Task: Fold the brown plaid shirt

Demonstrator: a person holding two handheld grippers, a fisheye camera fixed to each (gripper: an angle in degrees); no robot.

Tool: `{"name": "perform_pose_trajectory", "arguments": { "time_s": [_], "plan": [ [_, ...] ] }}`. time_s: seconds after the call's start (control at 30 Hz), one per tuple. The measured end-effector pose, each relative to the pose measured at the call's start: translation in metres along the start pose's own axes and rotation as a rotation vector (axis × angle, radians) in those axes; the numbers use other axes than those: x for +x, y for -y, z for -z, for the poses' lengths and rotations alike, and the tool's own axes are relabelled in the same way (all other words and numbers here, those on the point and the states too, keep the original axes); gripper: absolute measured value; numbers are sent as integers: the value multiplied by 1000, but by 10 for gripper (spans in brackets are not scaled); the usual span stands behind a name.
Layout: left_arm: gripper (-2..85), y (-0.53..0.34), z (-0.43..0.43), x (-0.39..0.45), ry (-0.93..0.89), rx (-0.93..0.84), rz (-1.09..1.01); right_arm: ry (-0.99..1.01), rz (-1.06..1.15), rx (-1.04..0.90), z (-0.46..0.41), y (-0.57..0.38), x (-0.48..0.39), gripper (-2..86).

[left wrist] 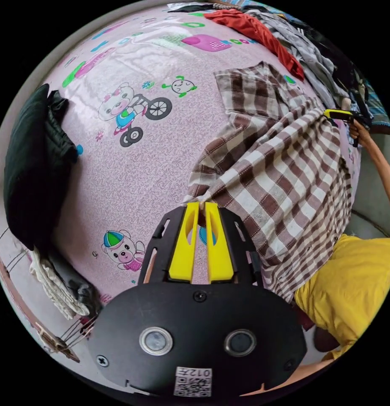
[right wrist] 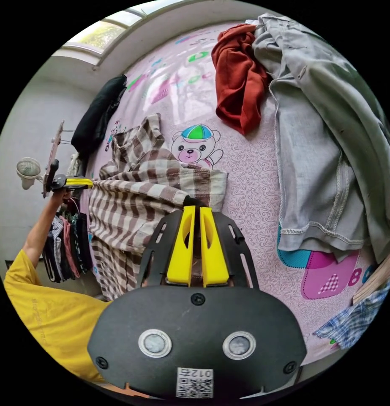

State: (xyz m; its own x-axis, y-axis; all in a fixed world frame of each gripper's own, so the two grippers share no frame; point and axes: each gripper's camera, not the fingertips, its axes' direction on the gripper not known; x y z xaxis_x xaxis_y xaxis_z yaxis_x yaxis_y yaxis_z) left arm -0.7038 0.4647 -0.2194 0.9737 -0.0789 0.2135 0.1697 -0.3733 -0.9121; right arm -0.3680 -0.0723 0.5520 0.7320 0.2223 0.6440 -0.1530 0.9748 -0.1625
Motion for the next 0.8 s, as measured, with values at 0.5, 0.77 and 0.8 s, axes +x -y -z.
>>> {"name": "perform_pose_trajectory", "arguments": {
  "time_s": [0.5, 0.77, 0.8],
  "plan": [
    [3, 36, 27, 235, -39, 295, -292, -245, 341, 143, -19, -62, -158, 11],
    [4, 96, -22, 243, -120, 172, -124, -295, 331, 36, -85, -53, -159, 1],
    [4, 95, -27, 233, -183, 159, -98, -291, 332, 48, -86, -54, -160, 1]
  ]
}}
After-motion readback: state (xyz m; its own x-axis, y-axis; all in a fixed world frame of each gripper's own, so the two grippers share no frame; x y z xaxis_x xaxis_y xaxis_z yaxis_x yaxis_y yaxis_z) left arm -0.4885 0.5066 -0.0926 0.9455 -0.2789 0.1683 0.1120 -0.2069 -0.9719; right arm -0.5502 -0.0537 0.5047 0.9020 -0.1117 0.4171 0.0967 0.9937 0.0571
